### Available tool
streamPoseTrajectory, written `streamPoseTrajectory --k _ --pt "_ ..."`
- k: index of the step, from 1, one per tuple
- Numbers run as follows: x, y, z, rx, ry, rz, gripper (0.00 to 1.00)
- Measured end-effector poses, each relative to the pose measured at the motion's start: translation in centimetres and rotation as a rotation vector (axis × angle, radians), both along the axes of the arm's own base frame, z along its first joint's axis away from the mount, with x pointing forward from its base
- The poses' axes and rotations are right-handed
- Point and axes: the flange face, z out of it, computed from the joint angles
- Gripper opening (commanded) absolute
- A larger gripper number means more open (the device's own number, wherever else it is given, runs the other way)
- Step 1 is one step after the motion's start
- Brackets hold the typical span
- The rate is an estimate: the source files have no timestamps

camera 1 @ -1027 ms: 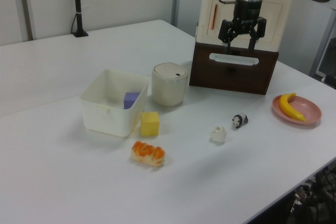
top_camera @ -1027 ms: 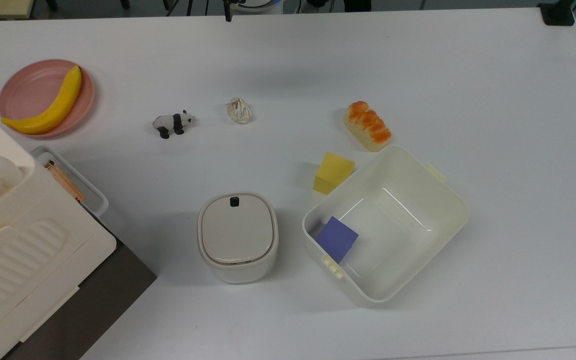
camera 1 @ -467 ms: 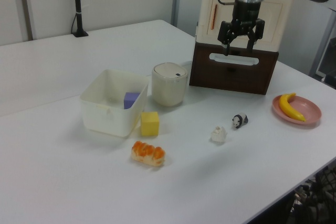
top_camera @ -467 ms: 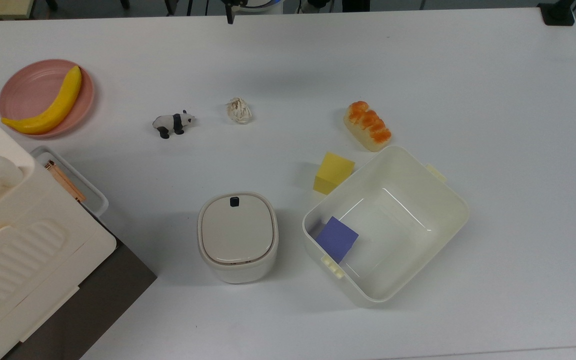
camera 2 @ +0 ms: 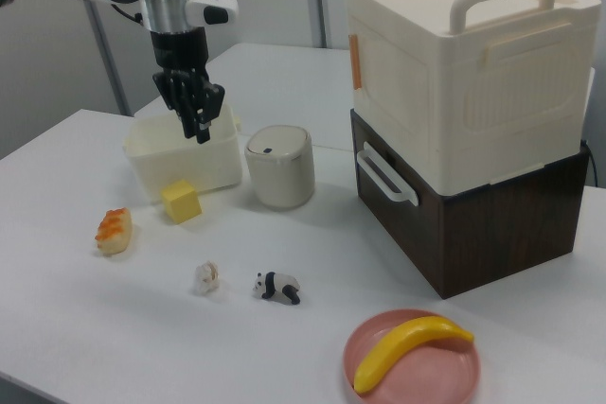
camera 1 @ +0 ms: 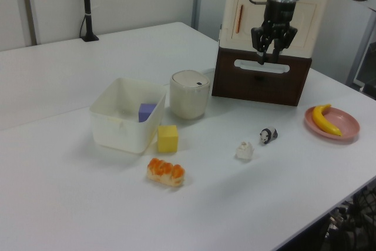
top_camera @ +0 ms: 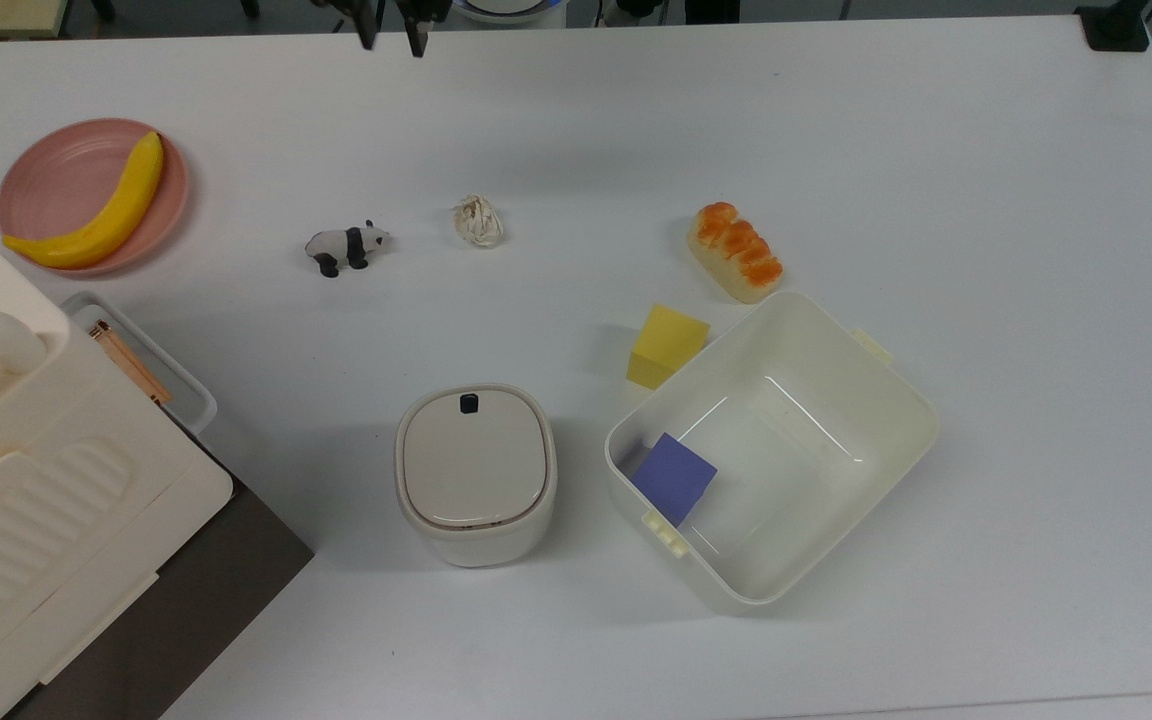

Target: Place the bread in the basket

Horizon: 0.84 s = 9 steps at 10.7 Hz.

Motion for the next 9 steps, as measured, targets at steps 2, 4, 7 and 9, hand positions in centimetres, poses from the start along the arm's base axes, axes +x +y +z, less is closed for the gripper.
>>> streamPoseTrajectory --k 2,4,7,9 --pt "0.5 0.5 -1.0 0.002 0.018 0.010 0.00" --pt "0.7 1.2 -1.2 0.003 0.021 0.022 0.00" --pt "0.4 3.6 -1.4 0.004 0.049 0.065 0.00" --pt "0.3 5.2 -1.5 0.004 0.058 0.093 0.00"
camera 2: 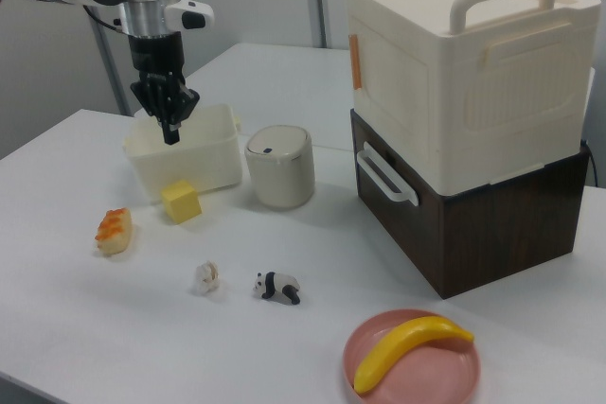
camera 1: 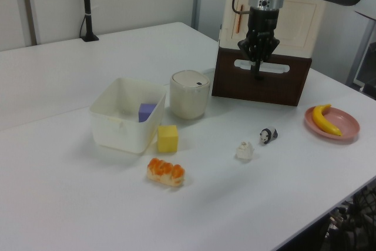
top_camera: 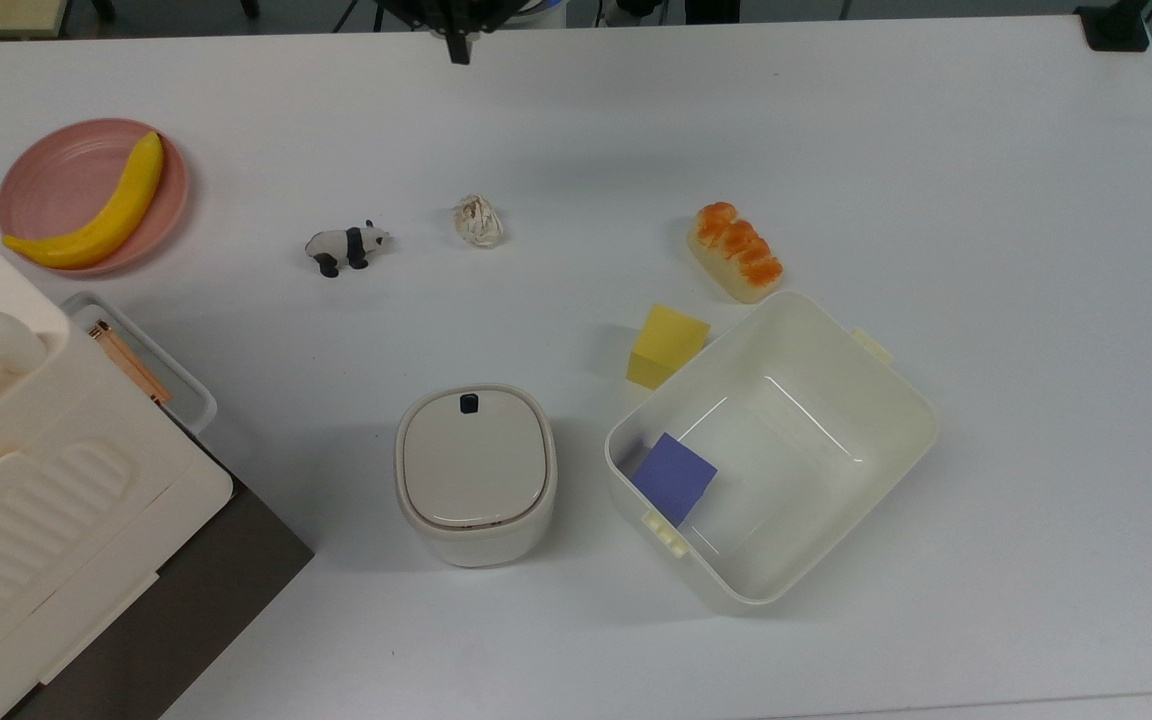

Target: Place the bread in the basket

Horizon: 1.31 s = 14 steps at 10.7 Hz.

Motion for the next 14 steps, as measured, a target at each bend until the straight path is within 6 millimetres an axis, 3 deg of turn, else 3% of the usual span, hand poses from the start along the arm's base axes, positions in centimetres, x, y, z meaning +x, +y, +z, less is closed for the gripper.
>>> streamPoseTrajectory --k 6,10,12,14 --pt "-0.2 4.2 -1.1 0.000 0.024 0.085 0.00" --pt "-0.1 8.2 -2.3 0.048 0.042 0.284 0.00" --pt "0.4 12.4 -4.2 0.053 0.044 0.363 0.00" --pt "1.3 17.1 -7.4 0.053 0.035 0.432 0.00"
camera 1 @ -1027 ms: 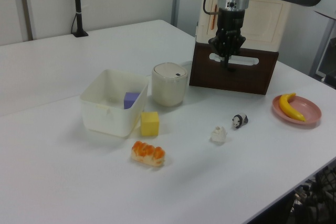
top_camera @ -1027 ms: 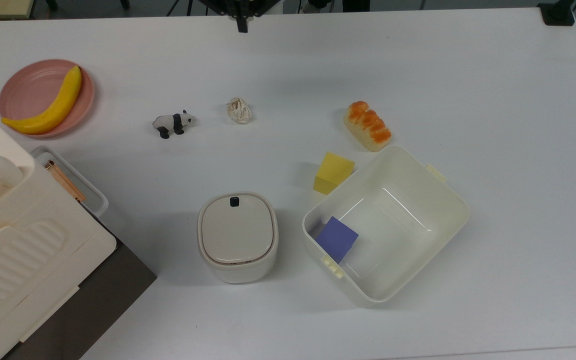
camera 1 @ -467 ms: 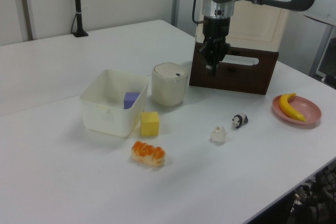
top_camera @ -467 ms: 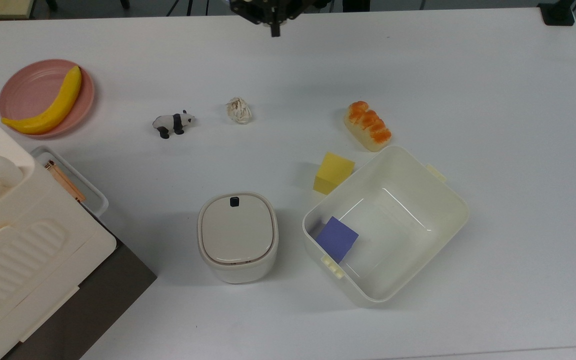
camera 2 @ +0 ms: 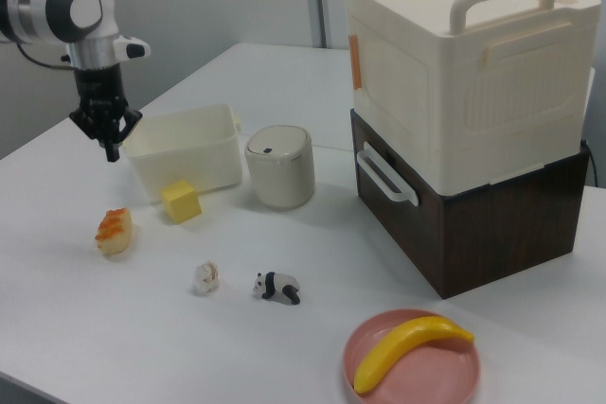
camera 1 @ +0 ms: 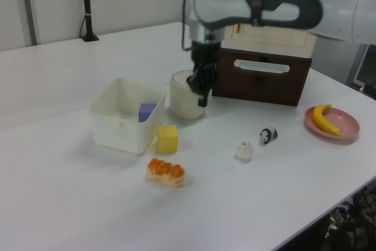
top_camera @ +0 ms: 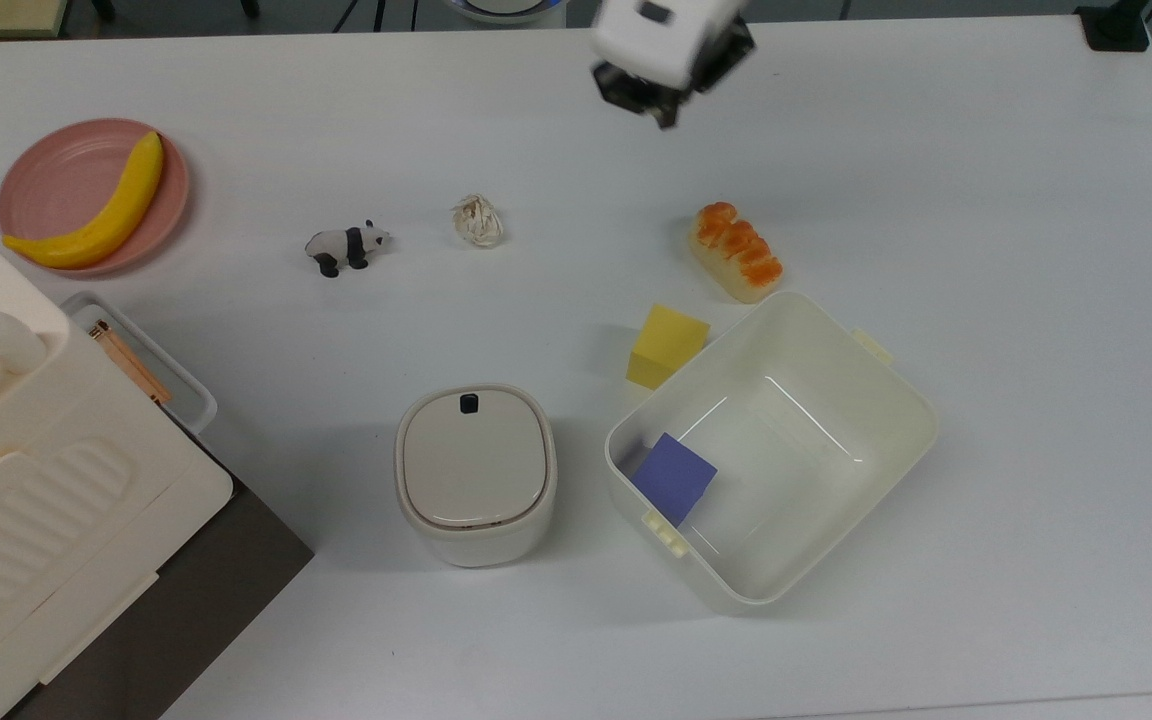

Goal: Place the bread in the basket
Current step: 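Move the gripper over the orange-topped bread roll and lower it, then close the gripper on the bread roll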

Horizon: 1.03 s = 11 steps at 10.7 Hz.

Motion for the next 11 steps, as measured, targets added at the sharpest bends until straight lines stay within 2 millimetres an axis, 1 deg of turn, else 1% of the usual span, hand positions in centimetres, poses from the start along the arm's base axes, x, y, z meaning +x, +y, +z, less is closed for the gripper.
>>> streamPoseTrajectory --k 2,3,5,6,7,9,11 --pt "0.4 3.4 -2.7 -0.001 0.002 0.048 0.00" --pt "0.4 4.6 -3.8 -0.003 0.009 0.067 0.00" --pt "0.9 6.3 -6.2 -0.006 0.009 0.086 0.00" --pt "1.4 6.5 -7.6 -0.012 0.009 0.087 0.13" --pt "1.7 6.6 -8.9 -0.022 0.018 0.088 0.99" --pt "2.3 6.6 -10.6 -0.032 0.020 0.088 1.00" --pt "2.5 6.5 -11.0 -0.063 0.007 0.103 1.00"
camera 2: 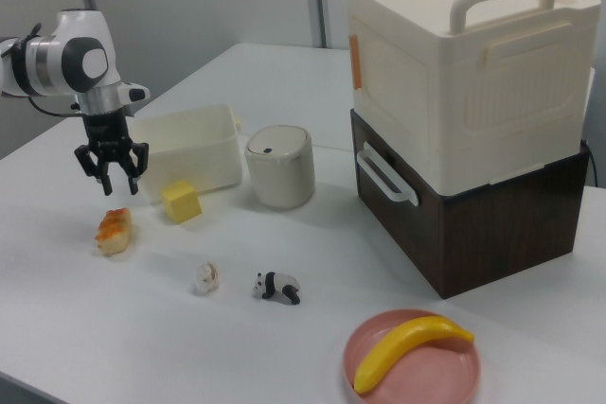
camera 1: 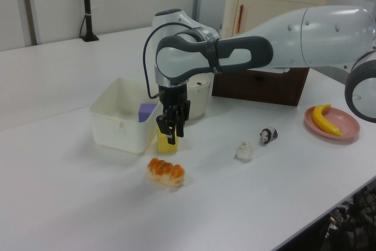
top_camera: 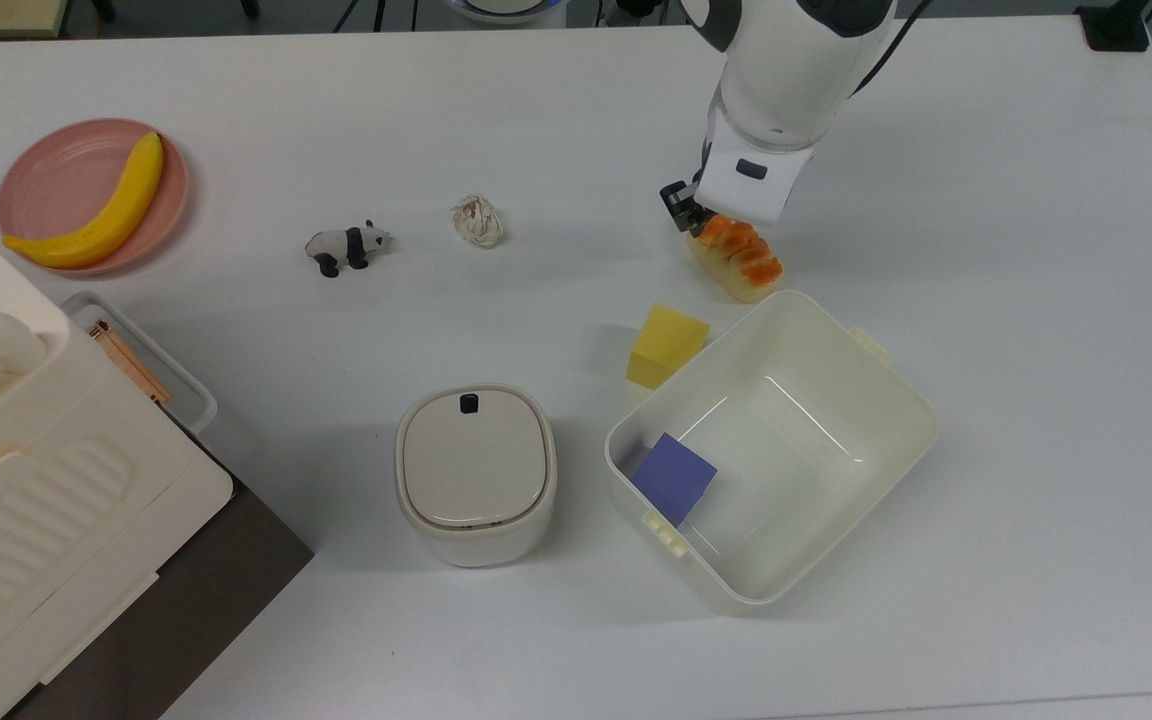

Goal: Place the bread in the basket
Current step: 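Close the gripper on the bread roll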

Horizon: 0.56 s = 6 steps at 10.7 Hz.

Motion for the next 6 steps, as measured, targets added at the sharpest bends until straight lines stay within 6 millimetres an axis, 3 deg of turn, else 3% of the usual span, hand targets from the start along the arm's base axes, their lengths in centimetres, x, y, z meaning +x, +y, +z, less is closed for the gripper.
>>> streamPoseTrajectory --k 2,5,6 --pt "-1.0 1.5 -1.0 -0.035 0.001 0.046 1.00" --pt "-3.7 5.3 -5.9 -0.086 -0.030 0.090 1.00" --pt "-4.0 5.7 -7.5 -0.107 -0.031 0.091 0.73"
